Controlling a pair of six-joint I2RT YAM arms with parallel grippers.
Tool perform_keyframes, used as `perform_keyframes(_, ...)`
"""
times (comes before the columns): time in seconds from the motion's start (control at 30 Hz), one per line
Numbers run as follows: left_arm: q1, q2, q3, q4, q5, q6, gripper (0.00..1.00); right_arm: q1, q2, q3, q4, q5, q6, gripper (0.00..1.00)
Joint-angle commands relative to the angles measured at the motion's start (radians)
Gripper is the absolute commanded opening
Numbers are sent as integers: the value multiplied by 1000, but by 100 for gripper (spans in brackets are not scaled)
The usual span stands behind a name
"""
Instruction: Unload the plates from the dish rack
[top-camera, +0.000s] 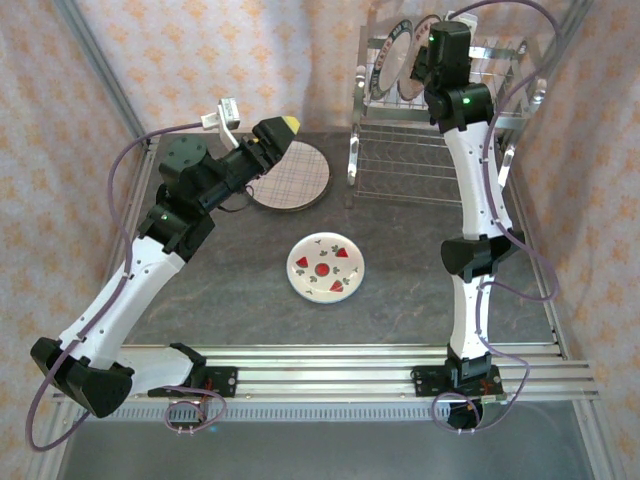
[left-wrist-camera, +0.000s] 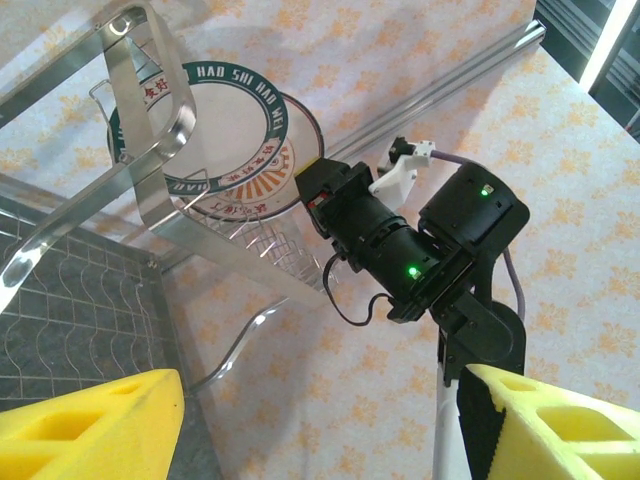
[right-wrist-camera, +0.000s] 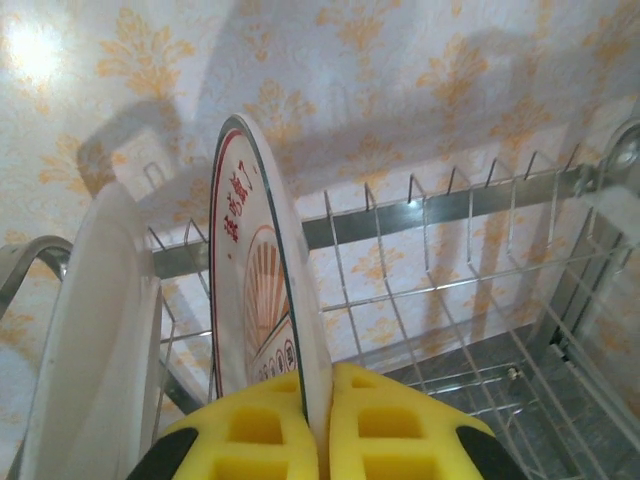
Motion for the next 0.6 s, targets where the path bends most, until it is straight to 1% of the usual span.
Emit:
perform_keyframes(0.0,-8,-17,-14,70,21,-26,75,34,-22,53,71,90,-68,0)
perform_keyframes(0.1,-9,-13,-31,146,24,-69,77,46,-38,53,76,142,-102,0)
perform_keyframes(0.27,-11,-2,-51,291,7,-140,79,60,-65,51,75,184,-133,0)
perform_keyframes(0.47,-24,-3,-52,383,-64,-141,80,67,-93,50,72,214,-141,0)
perform_keyframes(0.57,-26,1,-48,402,-80,-140,80,67,-108,51,73,218,-142,0)
